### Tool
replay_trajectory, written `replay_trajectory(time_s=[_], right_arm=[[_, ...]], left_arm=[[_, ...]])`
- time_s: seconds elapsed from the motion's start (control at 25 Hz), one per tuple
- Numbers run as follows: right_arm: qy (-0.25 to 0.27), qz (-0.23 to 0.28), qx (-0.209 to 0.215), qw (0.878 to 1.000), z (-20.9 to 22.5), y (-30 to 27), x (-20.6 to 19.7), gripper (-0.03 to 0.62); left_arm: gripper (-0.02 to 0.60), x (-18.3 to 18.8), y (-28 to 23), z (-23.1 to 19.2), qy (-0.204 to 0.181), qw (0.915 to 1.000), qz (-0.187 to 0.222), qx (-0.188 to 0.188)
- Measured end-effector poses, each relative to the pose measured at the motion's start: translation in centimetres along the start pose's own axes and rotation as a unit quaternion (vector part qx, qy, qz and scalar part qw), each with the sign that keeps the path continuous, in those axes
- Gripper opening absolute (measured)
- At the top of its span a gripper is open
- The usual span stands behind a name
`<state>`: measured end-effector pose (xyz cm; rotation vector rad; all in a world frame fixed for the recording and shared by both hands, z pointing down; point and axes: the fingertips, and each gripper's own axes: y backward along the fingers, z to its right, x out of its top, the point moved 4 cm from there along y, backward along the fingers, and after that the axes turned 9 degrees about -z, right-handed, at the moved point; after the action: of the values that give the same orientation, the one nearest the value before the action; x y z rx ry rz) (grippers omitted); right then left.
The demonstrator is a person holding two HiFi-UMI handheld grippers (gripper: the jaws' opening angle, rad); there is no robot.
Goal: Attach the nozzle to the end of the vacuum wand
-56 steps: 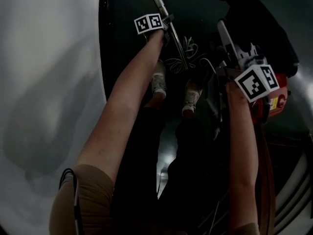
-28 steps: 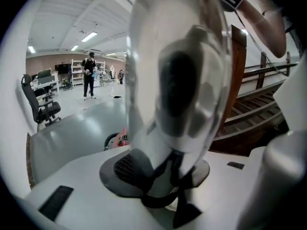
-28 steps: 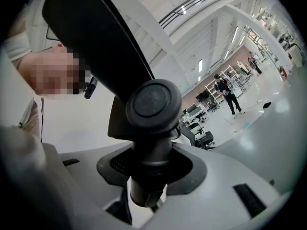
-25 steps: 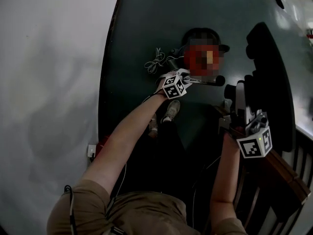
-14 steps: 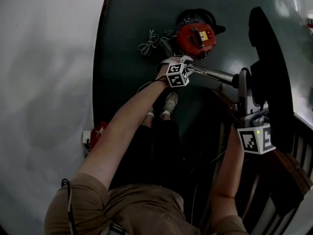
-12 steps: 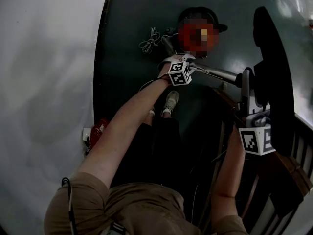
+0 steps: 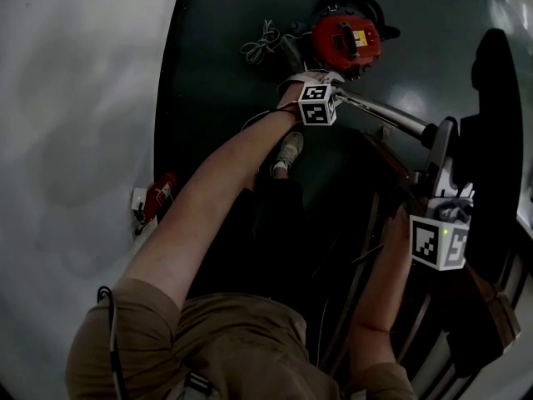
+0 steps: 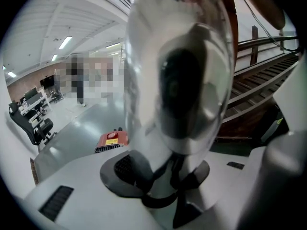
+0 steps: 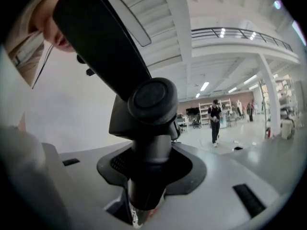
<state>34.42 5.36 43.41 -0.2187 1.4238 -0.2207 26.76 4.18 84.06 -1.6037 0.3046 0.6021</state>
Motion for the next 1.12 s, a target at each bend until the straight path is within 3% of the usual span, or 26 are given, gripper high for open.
replay_trajectory(time_s=[0.12,0.4,0.52,0.6,0.68,0.76,0.8,0.92,0.96,1.12], right_arm=[[-0.035,-0.007,-0.013,0.999,1.3,-0.3,-0.6,0.164],[0.000,-0.016,-0.064,0.998,0.9,-0.6,-0.4,0.163],[0.049,-0.001,-0.081,0.996,0.5,-0.5,-0.7,0.161],[0.076,-0.028,-0.067,0.994,-0.1,-1.4,-0.5,0.160],[0.008,-0.027,-0.032,0.999,0.8,-1.8,-0.3,0.160],[-0.071,-0.013,-0.025,0.997,2.7,-0.9,-0.5,0.161],[-0.065,-0.011,-0.037,0.997,3.1,-0.4,-0.7,0.161],[0.065,-0.010,-0.061,0.996,1.9,0.5,-1.1,0.160],[0.073,-0.006,-0.058,0.996,1.8,0.8,-1.3,0.160],[-0.008,0.017,-0.029,0.999,2.9,1.3,-1.2,0.160]], left_arm=[[0.160,-0.1,-0.4,-0.3,-0.003,0.9999,-0.009,-0.005],[0.158,0.2,-0.3,-0.1,-0.015,0.9996,-0.019,-0.016],[0.156,0.5,-0.5,0.0,-0.013,0.9994,-0.028,-0.015],[0.156,0.7,-0.7,0.0,-0.017,0.9992,-0.033,-0.017],[0.156,0.7,-0.6,-0.1,-0.019,0.9992,-0.031,-0.017],[0.156,0.6,-0.7,0.3,-0.026,0.9989,-0.031,-0.022],[0.156,0.8,-0.8,0.5,-0.030,0.9988,-0.032,-0.024],[0.158,1.6,-1.1,1.0,-0.037,0.9985,-0.029,-0.027],[0.158,1.6,-1.2,1.2,-0.036,0.9986,-0.027,-0.027],[0.158,1.7,-1.3,1.2,-0.037,0.9987,-0.024,-0.026]])
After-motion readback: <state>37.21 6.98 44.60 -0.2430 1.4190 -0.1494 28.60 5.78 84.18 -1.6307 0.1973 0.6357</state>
